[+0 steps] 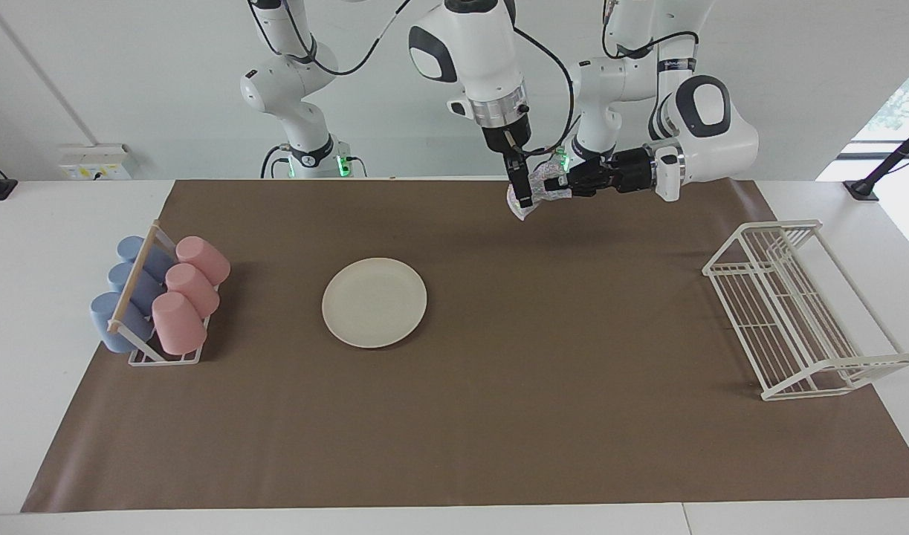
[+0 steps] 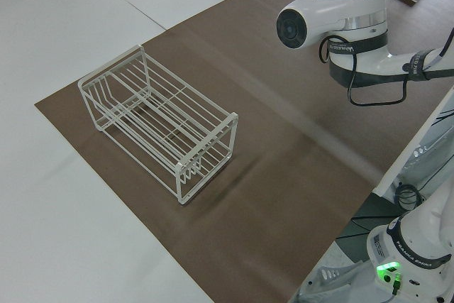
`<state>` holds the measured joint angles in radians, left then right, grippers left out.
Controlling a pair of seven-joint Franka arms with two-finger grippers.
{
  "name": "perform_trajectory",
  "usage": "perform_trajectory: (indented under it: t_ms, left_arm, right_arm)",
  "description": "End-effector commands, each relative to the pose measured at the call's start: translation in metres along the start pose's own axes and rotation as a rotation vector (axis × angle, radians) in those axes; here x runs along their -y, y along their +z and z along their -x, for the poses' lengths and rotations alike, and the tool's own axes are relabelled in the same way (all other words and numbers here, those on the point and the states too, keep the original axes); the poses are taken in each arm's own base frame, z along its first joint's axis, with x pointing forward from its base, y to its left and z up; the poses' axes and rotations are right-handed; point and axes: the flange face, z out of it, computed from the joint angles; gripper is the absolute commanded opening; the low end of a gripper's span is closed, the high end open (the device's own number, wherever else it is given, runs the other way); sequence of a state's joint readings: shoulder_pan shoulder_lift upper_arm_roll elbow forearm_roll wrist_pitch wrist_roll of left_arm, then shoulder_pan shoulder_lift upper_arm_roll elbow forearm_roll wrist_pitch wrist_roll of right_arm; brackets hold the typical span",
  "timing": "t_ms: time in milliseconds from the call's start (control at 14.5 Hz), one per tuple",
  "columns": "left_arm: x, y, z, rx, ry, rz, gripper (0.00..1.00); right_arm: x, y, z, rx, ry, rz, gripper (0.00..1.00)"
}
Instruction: Wipe plate with sponge
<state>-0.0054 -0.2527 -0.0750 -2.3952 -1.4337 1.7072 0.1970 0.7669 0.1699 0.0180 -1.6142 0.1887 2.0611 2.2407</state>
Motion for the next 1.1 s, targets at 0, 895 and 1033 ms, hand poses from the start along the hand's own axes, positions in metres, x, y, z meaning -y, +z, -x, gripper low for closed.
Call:
perform_trajectory:
  t_ms: [0,895,1033]
  left_arm:
    - [0.0015,-0.0004,0.0057,0.008,0.01,0.032,0.0]
    - [0.0021,-0.0022,0.0063,0.016,0.008,0.038,0.0]
    - [0.0016,-0.0012,0.007,0.017,0.01,0.035,0.0]
  right_arm:
    - [-0.0155,-0.0003,-0.004,0.028,-0.025,-0.01,1.0]
    - [-0.0209,0.0034,0.0,0.029,-0.108,-0.015,0.0]
    - [-0.0212,0.0043,-0.0004,0.026,-0.134,-0.013,0.0]
